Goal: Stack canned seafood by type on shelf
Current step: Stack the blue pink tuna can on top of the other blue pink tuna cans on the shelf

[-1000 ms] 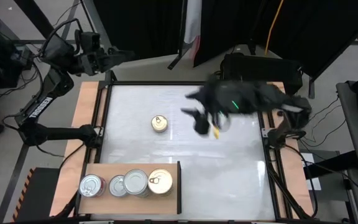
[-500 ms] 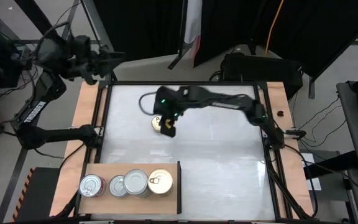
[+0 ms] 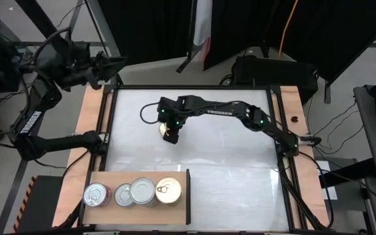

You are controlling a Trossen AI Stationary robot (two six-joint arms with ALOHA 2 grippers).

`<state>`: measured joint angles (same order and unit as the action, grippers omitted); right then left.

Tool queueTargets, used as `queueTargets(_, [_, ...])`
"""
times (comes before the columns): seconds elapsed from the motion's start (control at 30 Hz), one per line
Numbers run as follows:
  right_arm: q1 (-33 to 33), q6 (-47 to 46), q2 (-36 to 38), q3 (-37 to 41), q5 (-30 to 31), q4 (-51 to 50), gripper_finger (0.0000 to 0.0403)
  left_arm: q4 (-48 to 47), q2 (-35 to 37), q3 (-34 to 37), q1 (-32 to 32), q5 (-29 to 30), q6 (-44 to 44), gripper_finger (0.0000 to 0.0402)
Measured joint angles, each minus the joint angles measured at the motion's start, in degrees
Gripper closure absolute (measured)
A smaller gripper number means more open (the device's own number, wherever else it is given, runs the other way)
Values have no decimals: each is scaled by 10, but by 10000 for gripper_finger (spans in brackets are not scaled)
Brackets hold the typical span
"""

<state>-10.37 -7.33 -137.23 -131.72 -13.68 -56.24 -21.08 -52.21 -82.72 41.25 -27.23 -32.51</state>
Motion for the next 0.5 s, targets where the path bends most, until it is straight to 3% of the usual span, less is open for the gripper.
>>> queueTargets(0.5, [2,24,-62,0,-16,-24,403,-32,8,0,0,5,18,210])
